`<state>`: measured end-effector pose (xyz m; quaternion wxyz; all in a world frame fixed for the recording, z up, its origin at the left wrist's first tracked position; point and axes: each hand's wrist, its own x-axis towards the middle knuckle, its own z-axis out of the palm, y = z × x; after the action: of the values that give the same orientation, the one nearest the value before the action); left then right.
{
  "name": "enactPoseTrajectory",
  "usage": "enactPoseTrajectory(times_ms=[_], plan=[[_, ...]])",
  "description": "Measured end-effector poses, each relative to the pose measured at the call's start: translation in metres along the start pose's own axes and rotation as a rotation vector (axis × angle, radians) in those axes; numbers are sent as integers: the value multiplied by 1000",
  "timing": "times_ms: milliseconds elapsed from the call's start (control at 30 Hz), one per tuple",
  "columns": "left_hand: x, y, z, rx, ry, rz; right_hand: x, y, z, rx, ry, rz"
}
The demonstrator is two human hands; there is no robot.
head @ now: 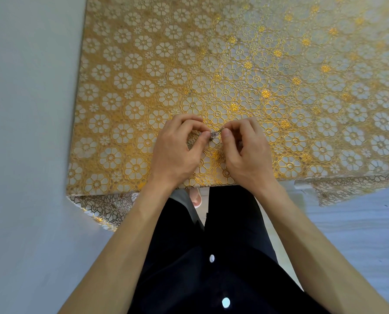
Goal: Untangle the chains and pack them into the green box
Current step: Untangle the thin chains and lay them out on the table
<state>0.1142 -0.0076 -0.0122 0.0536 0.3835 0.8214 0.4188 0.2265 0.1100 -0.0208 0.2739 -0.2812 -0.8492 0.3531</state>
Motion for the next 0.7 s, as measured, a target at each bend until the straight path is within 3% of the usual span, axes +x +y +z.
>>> enactPoseTrajectory(times_ms=[200, 400, 700], plan=[[1, 2, -2, -55, -1, -14, 0, -1, 1, -42, 3, 9], [0, 3, -5, -218, 7, -165, 1, -1, 1, -48, 6, 22], [0, 9, -10, -307, 53, -184, 1, 0, 2, -44, 20, 26]])
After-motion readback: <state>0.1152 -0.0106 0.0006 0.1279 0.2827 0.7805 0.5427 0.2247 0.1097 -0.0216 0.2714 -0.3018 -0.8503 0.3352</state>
